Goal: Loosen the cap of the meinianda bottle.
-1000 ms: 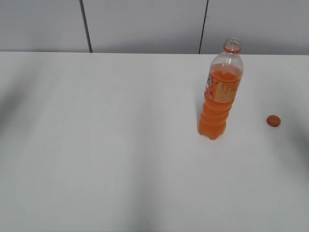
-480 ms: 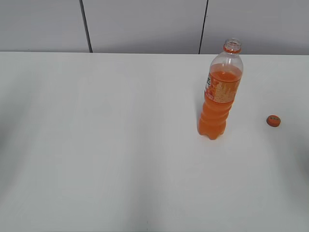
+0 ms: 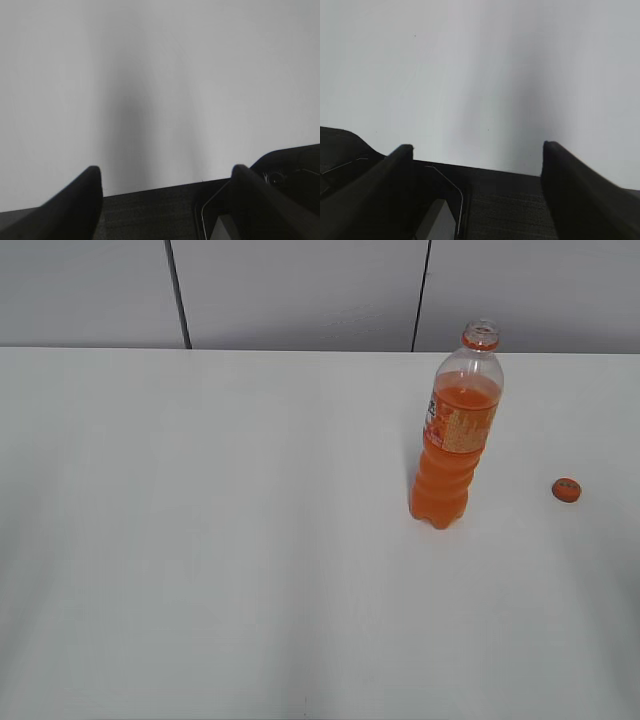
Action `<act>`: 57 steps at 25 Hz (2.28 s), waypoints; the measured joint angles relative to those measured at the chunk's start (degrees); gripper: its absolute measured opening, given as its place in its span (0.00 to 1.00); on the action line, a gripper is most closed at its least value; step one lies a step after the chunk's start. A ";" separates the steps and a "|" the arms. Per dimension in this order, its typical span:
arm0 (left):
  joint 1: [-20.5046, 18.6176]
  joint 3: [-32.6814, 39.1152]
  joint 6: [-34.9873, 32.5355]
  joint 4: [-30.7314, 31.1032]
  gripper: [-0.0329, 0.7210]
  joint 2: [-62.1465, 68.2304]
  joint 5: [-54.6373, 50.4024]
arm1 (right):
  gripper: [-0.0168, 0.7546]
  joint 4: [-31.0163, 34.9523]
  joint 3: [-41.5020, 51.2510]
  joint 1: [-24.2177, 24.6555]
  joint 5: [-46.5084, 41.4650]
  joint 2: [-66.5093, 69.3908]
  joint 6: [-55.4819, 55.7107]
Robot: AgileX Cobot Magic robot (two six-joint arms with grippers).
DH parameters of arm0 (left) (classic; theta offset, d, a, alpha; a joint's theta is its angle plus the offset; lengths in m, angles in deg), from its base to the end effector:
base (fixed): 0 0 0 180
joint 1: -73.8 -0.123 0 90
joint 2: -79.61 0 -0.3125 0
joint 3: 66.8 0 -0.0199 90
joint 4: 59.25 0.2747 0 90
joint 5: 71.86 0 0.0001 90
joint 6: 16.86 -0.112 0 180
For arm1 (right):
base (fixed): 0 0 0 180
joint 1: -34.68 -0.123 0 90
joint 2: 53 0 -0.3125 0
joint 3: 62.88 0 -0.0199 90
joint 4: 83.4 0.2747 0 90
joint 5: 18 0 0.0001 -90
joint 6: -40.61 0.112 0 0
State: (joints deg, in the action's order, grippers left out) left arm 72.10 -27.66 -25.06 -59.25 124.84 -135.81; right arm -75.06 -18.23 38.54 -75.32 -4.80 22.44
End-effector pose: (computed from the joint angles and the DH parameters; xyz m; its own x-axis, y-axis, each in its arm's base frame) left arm 0.1100 0.0033 0.2962 -0.8462 0.1176 -0.5198 0.0920 0.9929 0.0749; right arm 0.1234 0.0054 0.2660 -0.8401 -0.1780 -0.5124 -0.1981 0.9801 -0.0157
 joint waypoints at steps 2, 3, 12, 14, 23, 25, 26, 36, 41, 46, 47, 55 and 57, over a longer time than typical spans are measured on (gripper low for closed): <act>0.00 0.87 0.00 0.00 0.69 -4.04 0.06 | 0.78 -0.01 0.27 0.00 -0.28 -1.51 0.00; 0.00 1.05 0.00 0.00 0.69 -5.73 0.06 | 0.78 -0.13 0.47 0.00 -0.49 -2.25 0.03; 0.00 1.21 0.00 -1.39 0.69 -16.01 1.10 | 0.78 -0.18 6.10 0.00 -1.52 -6.48 0.08; 0.00 1.45 0.00 -2.46 0.69 -16.90 1.32 | 0.78 -0.24 7.51 0.00 -1.60 -8.10 0.08; 0.00 6.17 0.00 -4.38 0.69 -17.58 4.35 | 0.78 -0.64 7.71 0.00 -1.55 -17.70 0.08; 0.00 6.17 0.00 -4.43 0.68 -17.94 4.35 | 0.78 -1.07 7.71 0.00 -1.55 -20.17 0.08; 0.00 6.17 0.00 -4.43 0.68 -18.30 4.35 | 0.78 -1.34 7.71 0.00 -1.55 -21.19 0.08; 0.00 6.17 0.00 -4.48 0.68 -31.58 4.35 | 0.78 -3.01 7.77 0.00 -1.55 -33.14 0.08; 0.00 6.17 0.00 -4.48 0.68 -37.42 4.29 | 0.78 -3.28 7.77 0.00 -1.55 -40.17 0.39; 0.00 6.17 0.05 -4.65 0.68 -38.51 4.27 | 0.78 -3.62 7.84 0.00 -1.51 -41.56 0.91; 0.00 6.17 0.05 -4.65 0.68 -38.55 4.27 | 0.78 -3.62 7.84 0.00 -1.51 -41.56 0.98; 0.00 6.17 0.05 -4.69 0.68 -38.57 4.27 | 0.78 -3.76 7.84 0.00 -1.49 -41.56 1.48; 0.00 6.17 0.05 -4.69 0.68 -38.57 4.27 | 0.78 -3.76 7.84 -0.05 -1.44 -41.56 1.49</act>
State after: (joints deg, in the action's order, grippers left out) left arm 72.10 -21.49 -25.01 -63.94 86.27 -131.54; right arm -78.82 -10.40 38.49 -76.76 -46.35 23.92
